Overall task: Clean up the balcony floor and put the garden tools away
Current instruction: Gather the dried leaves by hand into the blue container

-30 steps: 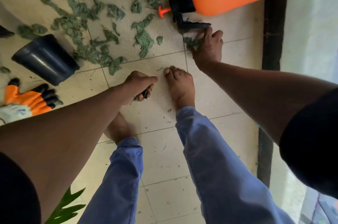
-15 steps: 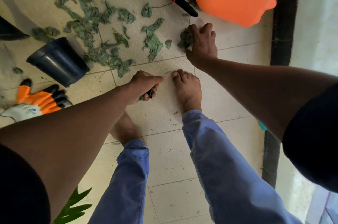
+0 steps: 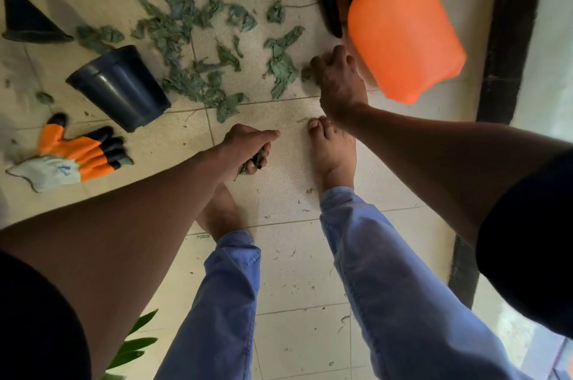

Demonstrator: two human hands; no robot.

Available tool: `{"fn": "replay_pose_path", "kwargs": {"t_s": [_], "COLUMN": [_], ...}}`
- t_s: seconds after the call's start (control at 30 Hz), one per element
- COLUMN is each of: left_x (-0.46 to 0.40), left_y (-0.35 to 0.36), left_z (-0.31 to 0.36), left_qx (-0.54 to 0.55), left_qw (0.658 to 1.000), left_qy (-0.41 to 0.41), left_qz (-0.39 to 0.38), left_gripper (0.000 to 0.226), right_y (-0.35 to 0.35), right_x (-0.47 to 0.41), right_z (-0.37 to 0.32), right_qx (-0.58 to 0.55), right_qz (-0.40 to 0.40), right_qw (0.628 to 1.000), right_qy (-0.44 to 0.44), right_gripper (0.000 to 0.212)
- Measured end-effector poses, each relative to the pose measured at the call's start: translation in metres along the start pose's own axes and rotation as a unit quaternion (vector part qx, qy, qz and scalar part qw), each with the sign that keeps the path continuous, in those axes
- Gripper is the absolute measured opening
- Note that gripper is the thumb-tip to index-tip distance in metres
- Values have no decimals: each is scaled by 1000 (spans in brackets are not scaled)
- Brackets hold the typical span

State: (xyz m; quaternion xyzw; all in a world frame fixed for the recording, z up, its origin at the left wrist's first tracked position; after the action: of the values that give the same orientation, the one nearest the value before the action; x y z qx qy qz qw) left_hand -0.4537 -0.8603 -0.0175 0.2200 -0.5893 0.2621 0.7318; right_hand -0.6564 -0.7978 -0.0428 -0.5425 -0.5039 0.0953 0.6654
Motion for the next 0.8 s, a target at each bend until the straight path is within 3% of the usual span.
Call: {"fn": "replay_pose_path", "kwargs": {"t_s": [0.1, 0.23, 0.37, 0.43, 0.47, 0.63, 0.7, 0.8], "left_x": [0, 5, 14, 22, 23, 43, 56, 71], "left_y": [-5, -10, -15, -18, -19, -28, -28, -36], "left_z": [-3, -4, -7, -8, -8, -2, 0, -8], "left_qx": [53, 135, 220, 263, 285, 352, 426, 463], "left_qw": [999, 990, 975, 964, 957, 935, 905, 885], "left_qy": [-13, -24, -38, -43, -46, -26, 14, 41], "left_qz": [3, 14, 25, 18, 16, 29, -20, 9], "left_gripper": [39, 38, 39, 40, 41, 42, 50, 48], "right_y": [2, 6, 46, 12, -14, -66, -62, -58], "right_x": [-5, -3, 76, 51, 35, 93, 108, 119], "right_z": [1, 2, -8, -18, -30, -101, -126, -153], "right_qx": [11, -42, -27, -64, -135, -361, -366, -300], "right_qz": [26, 49, 53, 50, 17, -58, -80, -17], "right_qw": [1000, 997, 998, 997, 991, 924, 919, 937], "right_qy": [0, 31, -36, -15, 21, -116, -125, -176], "right_gripper": [33, 28, 43, 19, 11, 8, 16, 22]}}
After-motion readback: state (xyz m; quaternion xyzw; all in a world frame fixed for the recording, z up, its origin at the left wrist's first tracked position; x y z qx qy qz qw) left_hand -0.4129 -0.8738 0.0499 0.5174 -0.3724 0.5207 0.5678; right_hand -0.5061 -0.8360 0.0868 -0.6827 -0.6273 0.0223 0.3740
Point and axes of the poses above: each hand's wrist, its own x-axis away from the middle knuckle, its own y-axis out of the palm, z = x × y, the point moved 1 cm from there along -x, towards the middle knuckle, and after that the axes turned 5 degrees about y, right-handed, at the moved point
